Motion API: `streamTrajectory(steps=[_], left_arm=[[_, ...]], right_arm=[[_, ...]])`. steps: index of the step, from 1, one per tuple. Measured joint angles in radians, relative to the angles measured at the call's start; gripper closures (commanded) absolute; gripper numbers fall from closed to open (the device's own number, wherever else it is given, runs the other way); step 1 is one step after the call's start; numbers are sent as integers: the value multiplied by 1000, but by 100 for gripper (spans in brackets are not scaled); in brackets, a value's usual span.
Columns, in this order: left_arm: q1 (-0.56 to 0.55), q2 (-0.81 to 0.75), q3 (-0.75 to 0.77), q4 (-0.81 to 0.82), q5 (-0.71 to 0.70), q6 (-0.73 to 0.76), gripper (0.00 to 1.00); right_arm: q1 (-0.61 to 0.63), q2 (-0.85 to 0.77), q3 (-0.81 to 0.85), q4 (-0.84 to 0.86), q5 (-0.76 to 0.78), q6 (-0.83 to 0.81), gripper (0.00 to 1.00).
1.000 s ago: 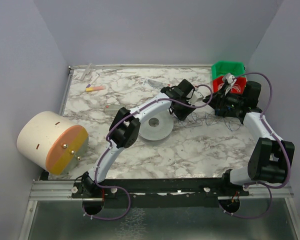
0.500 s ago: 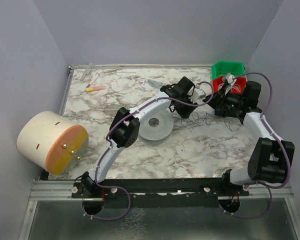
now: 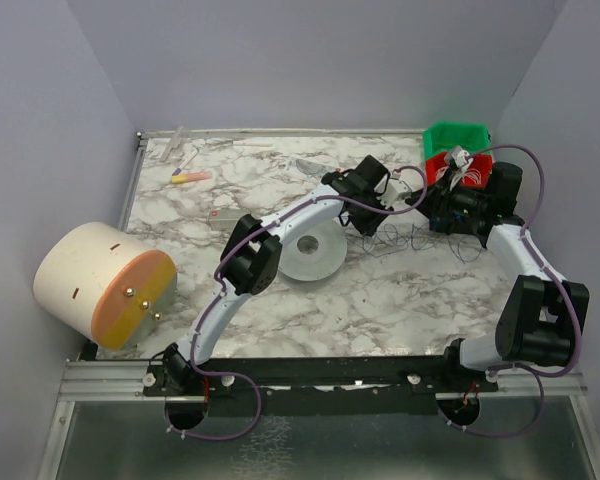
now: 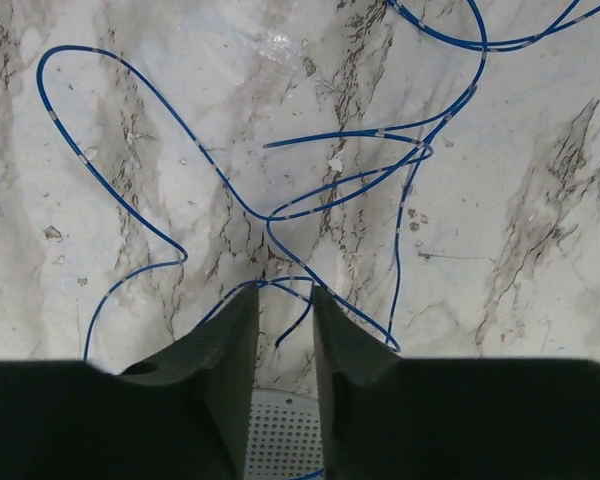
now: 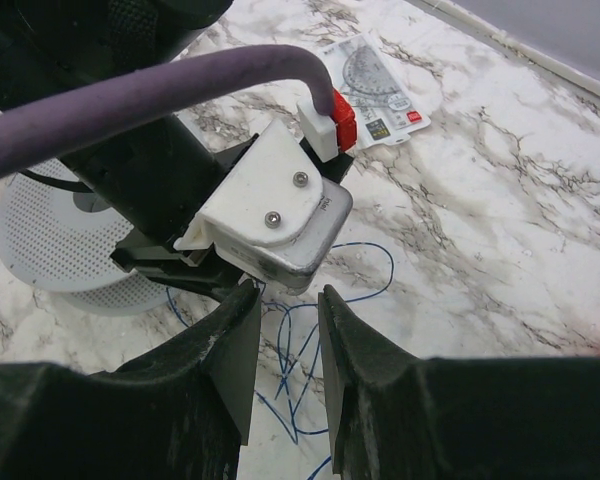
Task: Wrap the cables
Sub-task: Adjust the cable at the center of the board.
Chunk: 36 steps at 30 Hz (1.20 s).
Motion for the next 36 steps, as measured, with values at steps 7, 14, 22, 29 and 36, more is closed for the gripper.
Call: streamTrajectory(steps=[7, 14, 22, 29, 36], left_arm=[[0, 0, 2, -1, 8, -6, 100], [5, -1, 29, -4, -2, -37, 100], [39, -75, 49, -1, -9, -108, 100], [92, -213, 75, 31, 125, -178, 100], [78, -284, 35, 124, 318, -292, 100]], right_arm=[[0, 0, 0, 0, -1, 12, 66], [0, 0, 0, -1, -8, 11, 62], [0, -1, 0, -2, -86, -33, 35], [0, -43, -26, 21, -184, -72, 34], [2, -106, -120, 197, -262, -25, 35]])
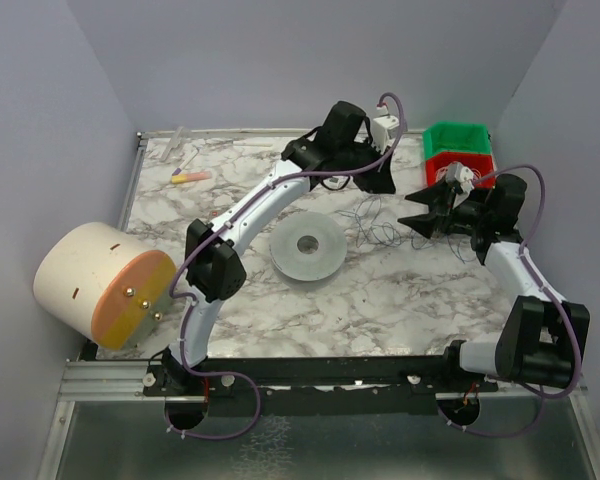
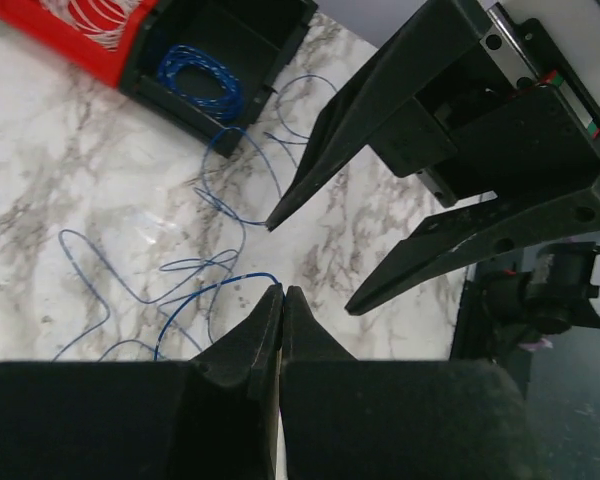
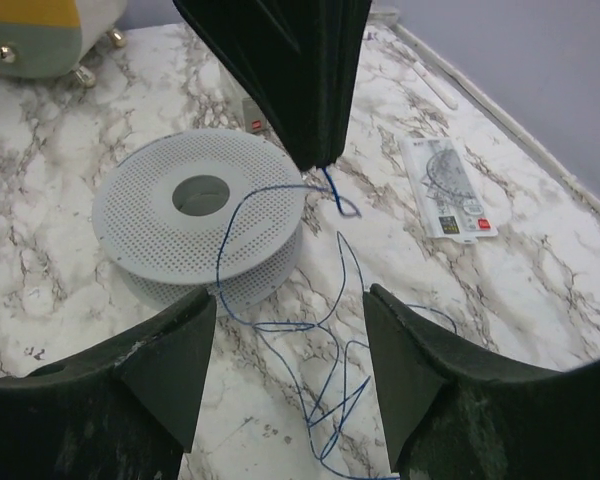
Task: Wrap the cables
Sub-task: Adjust the cable at the center of the board.
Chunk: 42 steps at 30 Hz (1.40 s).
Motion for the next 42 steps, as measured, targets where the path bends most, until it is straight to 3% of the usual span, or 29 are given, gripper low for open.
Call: streamTrajectory(steps=[8, 13, 18, 23, 32, 33, 36, 38, 39, 42], left_arm=[[-30, 0, -56, 27, 87, -69, 100], [-37, 0, -56, 41, 101, -82, 100], [-37, 0, -58, 50, 109, -90, 100], [-37, 0, -61, 53, 114, -95, 100], [-37, 0, -63, 53, 119, -95, 100], [-37, 0, -64, 54, 119, -95, 91], [-36, 0, -70, 56, 118, -84, 33], [-32, -1, -76, 55, 117, -87, 6], [-27, -6, -85, 56, 114, -76, 2], [4, -30, -116, 48, 103, -71, 1]], right_arm=[[34, -43, -63, 170, -23, 53, 41], [39, -58, -81, 222, -23, 64, 65], [39, -58, -81, 235, -26, 68, 76], [39, -58, -81, 233, -26, 48, 97], [39, -58, -81, 210, -33, 17, 100], [39, -58, -81, 208, -33, 17, 100], [39, -58, -80, 196, -33, 23, 100], [39, -56, -78, 186, -32, 29, 100], [39, -54, -75, 180, -31, 31, 100], [39, -48, -63, 163, -24, 37, 100]])
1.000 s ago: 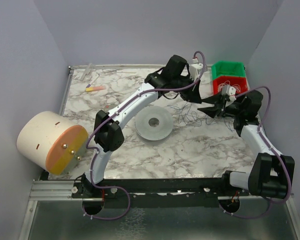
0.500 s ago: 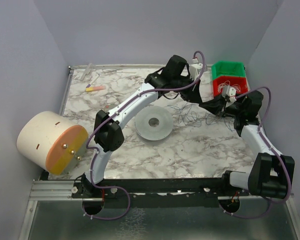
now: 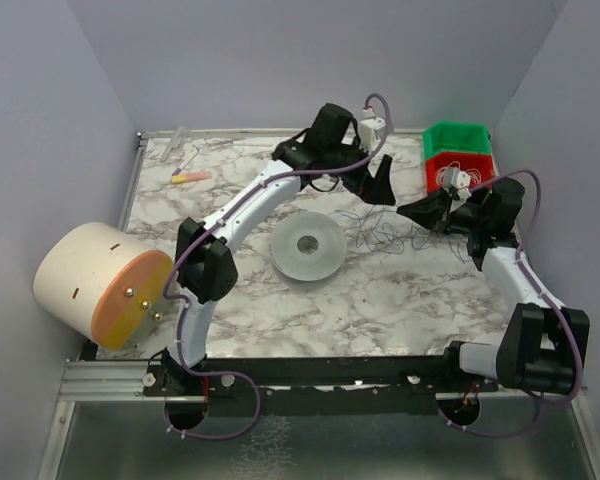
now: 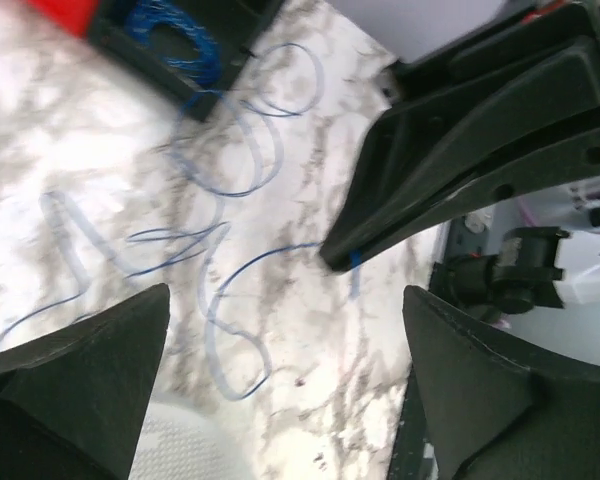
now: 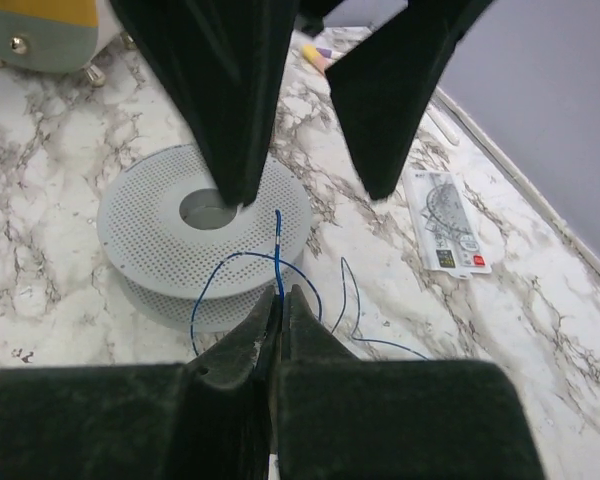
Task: Wrap the cables
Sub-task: Adjust the cable at the center of the board, then pick up the cable reel from the center of the board.
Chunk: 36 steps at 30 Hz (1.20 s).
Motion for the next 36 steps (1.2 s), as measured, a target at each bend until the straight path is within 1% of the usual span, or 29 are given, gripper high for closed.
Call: streamTrajectory(steps=[3, 5, 7, 9, 10, 12, 13, 16, 19, 22, 27, 34, 36], left_arm=[[65, -61, -52, -5, -49, 31, 1], [106, -147, -134, -8, -135, 87, 1], [131, -243, -244, 11, -240, 159, 1], [124, -382, -427, 56, -376, 246, 1], [113, -434, -504, 76, -415, 280, 1], [74, -522, -661, 127, -550, 377, 1], [49, -553, -734, 147, -557, 389, 1], [-32, -611, -929, 207, -671, 498, 1], [-127, -679, -1101, 219, -757, 608, 1], [-201, -738, -1186, 230, -821, 682, 1], [-263, -814, -1292, 294, -936, 767, 1], [-373, -827, -1524, 453, -1130, 867, 1], [-395, -822, -1569, 495, -1176, 887, 1]], right_arm=[[0, 6, 5, -12, 14, 6, 100], [0, 13, 13, -24, 29, 12, 100], [0, 22, 27, -40, 51, 20, 100], [-3, 28, 42, -49, 73, 32, 100], [-6, 31, 49, -51, 83, 41, 99], [-17, 35, 58, -50, 102, 64, 99], [-26, 39, 61, -50, 108, 77, 99], [-54, 55, 66, -50, 125, 105, 100], [-68, 66, 68, -56, 137, 117, 99], [-72, 72, 73, -76, 142, 117, 100], [-72, 84, 92, -106, 151, 109, 100], [-73, 91, 101, -144, 157, 101, 100], [-75, 91, 101, -149, 157, 100, 100]])
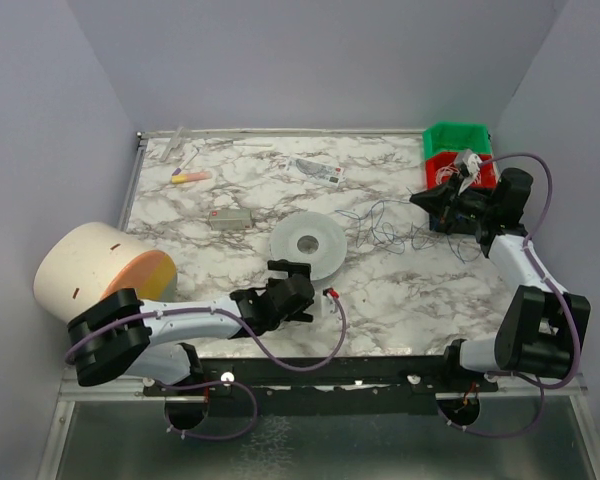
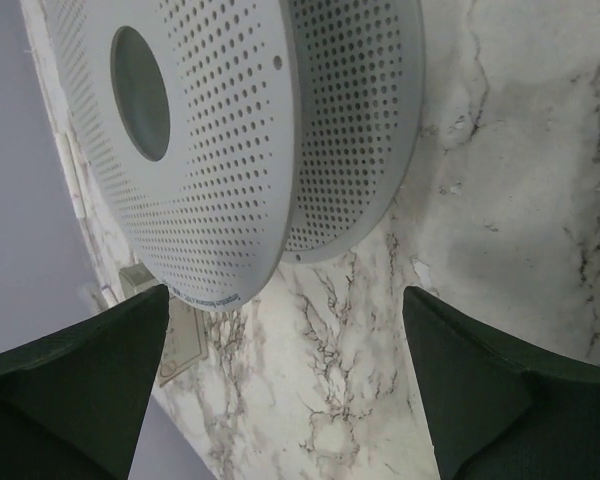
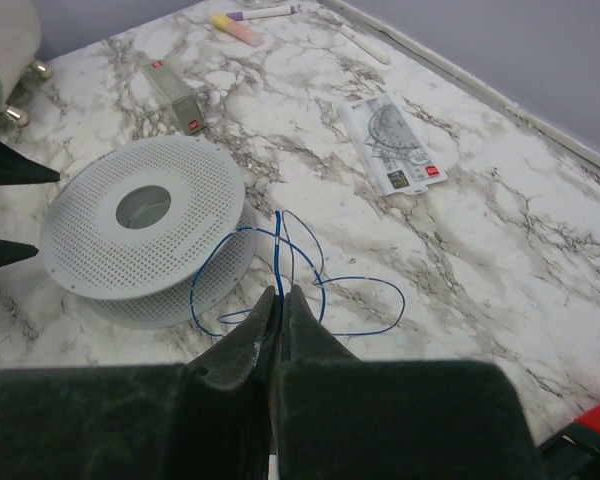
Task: Wrap the cables
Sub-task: Pick up the cable reel from the center of the board, then place the cable reel at the center of the board.
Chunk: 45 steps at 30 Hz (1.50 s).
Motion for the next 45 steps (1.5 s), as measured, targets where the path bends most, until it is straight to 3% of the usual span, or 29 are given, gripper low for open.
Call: streamTrajectory(steps=[5, 9, 11, 16, 21, 27, 37, 45], left_arm=[[-8, 45, -33, 147, -110, 24, 1], [-9, 86, -33, 248, -156, 32, 9], [-9, 109, -33, 279, -165, 32, 18], [-9, 182, -30, 320, -174, 28, 66], [-5, 224, 32, 328, -225, 36, 99], [76, 198, 185, 262, -196, -7, 100], [235, 132, 430, -125, 256, -95, 100], [365, 152, 547, -296, 482, -47, 100]], right_arm=[[-5, 0, 0, -3, 0, -1, 100], [-5, 0, 0, -3, 0, -4, 100], [-5, 0, 0, -3, 0, -4, 99], [-5, 0, 0, -3, 0, -7, 99], [-5, 0, 8, -26, 0, -30, 100], [-5, -13, 56, -120, 1, -105, 99], [-5, -84, 161, -395, -1, -335, 100], [-5, -104, 163, -474, -3, -398, 100]])
